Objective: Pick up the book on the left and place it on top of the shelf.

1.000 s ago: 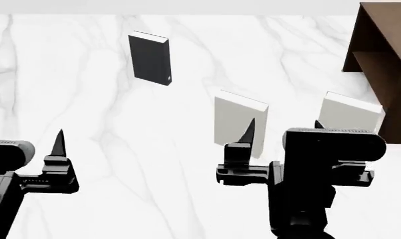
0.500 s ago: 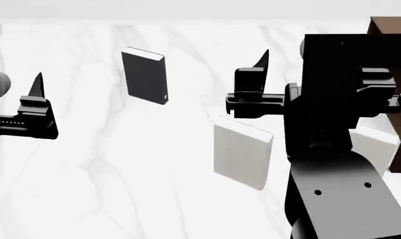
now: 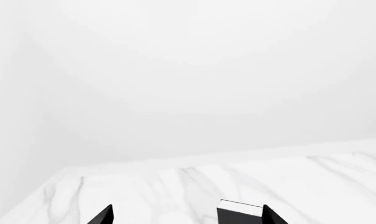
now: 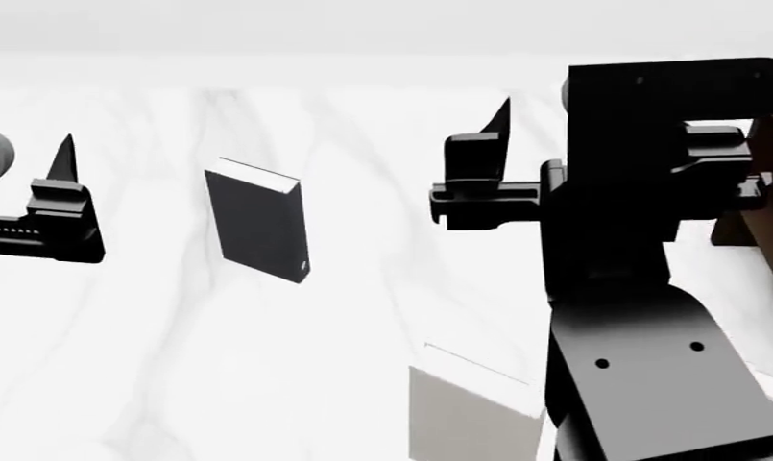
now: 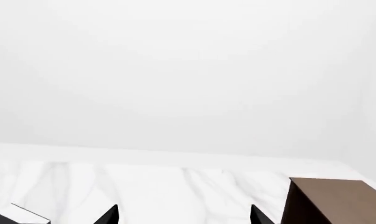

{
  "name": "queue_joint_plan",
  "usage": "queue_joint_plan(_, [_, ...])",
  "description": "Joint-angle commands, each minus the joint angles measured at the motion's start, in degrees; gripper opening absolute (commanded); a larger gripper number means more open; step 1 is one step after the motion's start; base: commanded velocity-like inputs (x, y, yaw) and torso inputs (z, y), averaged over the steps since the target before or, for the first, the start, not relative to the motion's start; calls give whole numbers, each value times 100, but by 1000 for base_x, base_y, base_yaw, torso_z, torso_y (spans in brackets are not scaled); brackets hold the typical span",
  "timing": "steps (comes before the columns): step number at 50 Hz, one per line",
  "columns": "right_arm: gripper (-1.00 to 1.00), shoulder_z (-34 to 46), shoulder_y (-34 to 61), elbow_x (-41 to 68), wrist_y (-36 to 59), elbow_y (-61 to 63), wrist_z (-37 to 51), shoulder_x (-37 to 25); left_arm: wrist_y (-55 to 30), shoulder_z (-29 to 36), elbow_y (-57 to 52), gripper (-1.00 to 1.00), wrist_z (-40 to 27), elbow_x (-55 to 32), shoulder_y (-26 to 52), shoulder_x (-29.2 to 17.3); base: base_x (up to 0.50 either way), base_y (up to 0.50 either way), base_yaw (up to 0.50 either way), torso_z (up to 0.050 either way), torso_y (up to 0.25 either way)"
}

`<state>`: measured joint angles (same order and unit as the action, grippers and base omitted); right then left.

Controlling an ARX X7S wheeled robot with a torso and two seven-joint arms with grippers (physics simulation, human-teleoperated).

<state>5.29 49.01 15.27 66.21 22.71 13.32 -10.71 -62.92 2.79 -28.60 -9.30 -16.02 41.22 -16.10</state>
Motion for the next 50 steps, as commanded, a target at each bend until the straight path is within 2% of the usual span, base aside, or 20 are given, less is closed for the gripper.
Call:
queue_joint_plan(1, [100, 92, -15, -4, -76, -72, 10, -41, 22, 10, 22, 100, -7, -22, 3, -25, 500, 0, 0, 0, 0])
queue_joint_plan(42, [100, 239, -53, 15, -219, -258, 96, -119, 48, 26, 45, 100, -70, -105, -24, -68, 500, 0, 0, 0, 2])
queue_joint_plan(50, [100, 334, -28, 43, -157, -277, 64, -160, 48, 18, 52, 100, -76, -131, -28, -71, 0, 0, 0, 0, 2])
